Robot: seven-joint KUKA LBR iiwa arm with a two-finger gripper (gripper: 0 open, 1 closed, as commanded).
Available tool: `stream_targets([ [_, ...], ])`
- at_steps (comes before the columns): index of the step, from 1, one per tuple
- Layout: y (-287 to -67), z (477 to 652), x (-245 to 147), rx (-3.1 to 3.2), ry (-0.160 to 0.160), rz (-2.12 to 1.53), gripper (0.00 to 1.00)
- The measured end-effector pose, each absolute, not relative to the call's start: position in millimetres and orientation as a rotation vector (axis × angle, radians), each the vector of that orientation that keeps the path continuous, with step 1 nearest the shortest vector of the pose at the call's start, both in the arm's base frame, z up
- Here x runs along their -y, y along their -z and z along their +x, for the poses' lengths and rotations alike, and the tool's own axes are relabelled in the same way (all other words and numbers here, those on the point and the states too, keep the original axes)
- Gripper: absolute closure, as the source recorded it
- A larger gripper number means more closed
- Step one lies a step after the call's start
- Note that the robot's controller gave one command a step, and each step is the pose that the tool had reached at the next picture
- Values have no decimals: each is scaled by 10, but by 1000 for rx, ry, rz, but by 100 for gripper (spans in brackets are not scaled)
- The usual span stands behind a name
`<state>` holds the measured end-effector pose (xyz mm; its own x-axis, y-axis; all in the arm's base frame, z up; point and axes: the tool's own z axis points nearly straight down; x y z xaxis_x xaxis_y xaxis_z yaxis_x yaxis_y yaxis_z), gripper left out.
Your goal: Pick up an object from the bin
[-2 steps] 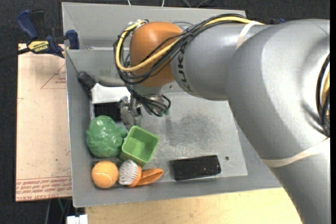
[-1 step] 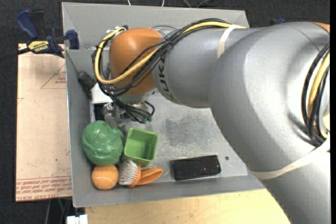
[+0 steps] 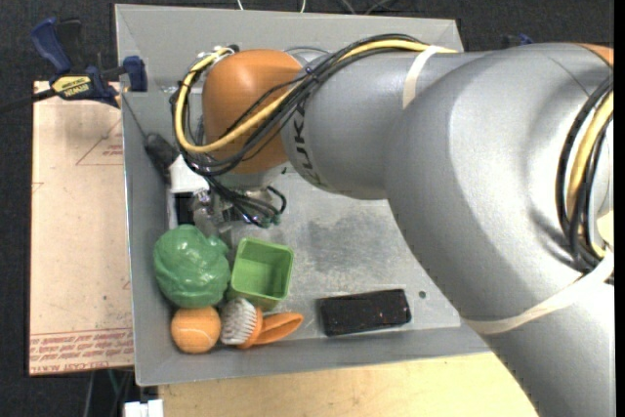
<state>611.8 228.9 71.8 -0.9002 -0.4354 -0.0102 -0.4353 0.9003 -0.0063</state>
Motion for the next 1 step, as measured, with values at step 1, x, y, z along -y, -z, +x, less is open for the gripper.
stream_targets([
  [1,-1387,6324,-2078,-3041,4,-754,100],
])
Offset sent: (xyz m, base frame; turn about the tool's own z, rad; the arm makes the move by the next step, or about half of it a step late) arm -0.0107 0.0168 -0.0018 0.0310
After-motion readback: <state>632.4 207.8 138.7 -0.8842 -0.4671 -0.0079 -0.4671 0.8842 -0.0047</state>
